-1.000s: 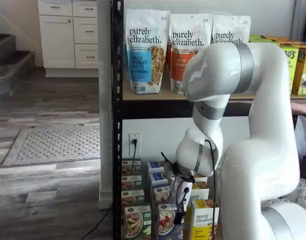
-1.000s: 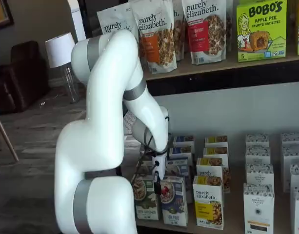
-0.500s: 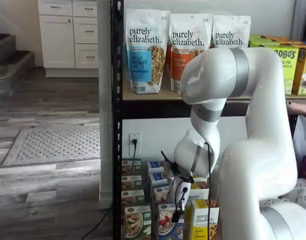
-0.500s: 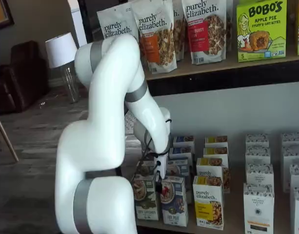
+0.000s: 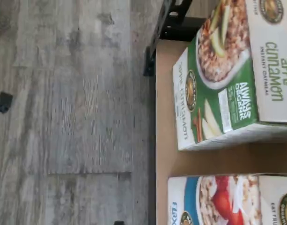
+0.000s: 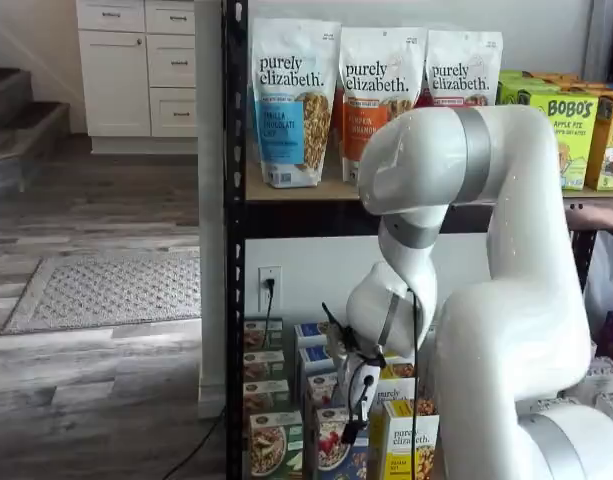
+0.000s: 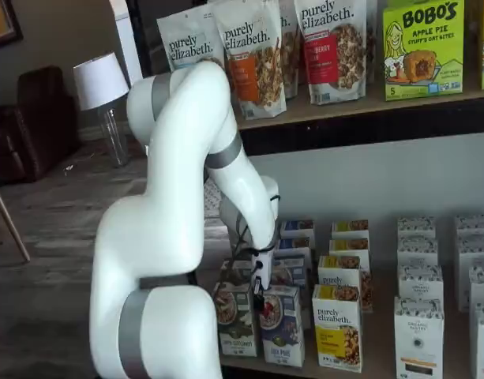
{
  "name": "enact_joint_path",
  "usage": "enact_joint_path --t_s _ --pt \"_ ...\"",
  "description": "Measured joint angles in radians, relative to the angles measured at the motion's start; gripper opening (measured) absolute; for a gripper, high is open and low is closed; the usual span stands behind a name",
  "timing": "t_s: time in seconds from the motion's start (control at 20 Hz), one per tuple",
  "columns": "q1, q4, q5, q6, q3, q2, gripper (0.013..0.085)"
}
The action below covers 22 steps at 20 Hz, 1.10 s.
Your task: Pick up the blue and white box that is on the bottom shelf, the second box from the left
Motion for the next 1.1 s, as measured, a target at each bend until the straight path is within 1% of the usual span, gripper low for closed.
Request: enact_joint_path --t_s 0.45,1.1 --pt "-0.008 0.023 0.002 -0.026 -0.074 0.063 0.085" --pt "-0.024 -0.029 0.025 0.012 -0.178 0.145 0.085"
